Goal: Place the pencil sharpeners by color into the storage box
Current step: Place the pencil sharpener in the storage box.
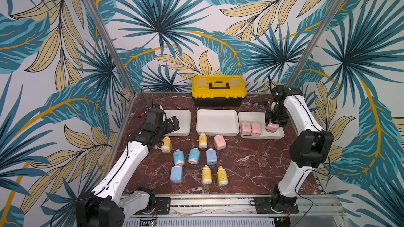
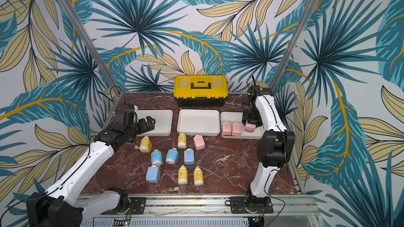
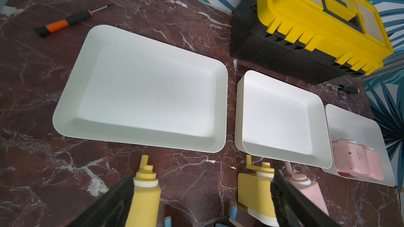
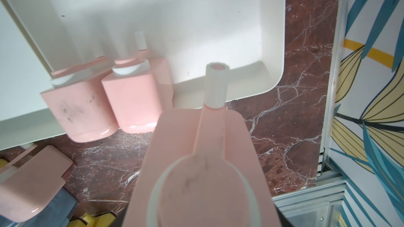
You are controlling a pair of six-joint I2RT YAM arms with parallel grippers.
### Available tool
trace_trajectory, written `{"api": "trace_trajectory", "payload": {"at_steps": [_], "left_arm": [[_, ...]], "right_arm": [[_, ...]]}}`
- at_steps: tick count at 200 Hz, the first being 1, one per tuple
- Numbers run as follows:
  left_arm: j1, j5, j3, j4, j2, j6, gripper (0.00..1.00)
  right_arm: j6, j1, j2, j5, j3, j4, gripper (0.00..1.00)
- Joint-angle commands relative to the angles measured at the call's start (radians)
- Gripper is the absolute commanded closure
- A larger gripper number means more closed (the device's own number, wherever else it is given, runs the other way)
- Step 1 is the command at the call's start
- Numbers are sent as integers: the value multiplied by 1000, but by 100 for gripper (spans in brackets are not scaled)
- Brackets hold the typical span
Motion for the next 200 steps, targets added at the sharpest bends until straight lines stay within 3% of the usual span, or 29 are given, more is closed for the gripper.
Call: {"api": "trace_trajectory", "payload": {"at_steps": [1, 77, 200], "left_arm": [[-2, -1, 29, 2, 10, 13, 0], [-2, -10, 38, 2, 40, 12, 1], [-1, -13, 48, 2, 52, 37, 1]], "right_arm": [[-60, -22, 53, 17, 29, -25, 55], [-77, -55, 201, -7, 63, 29, 58], [-133, -56, 320, -39, 109, 7, 57]]}}
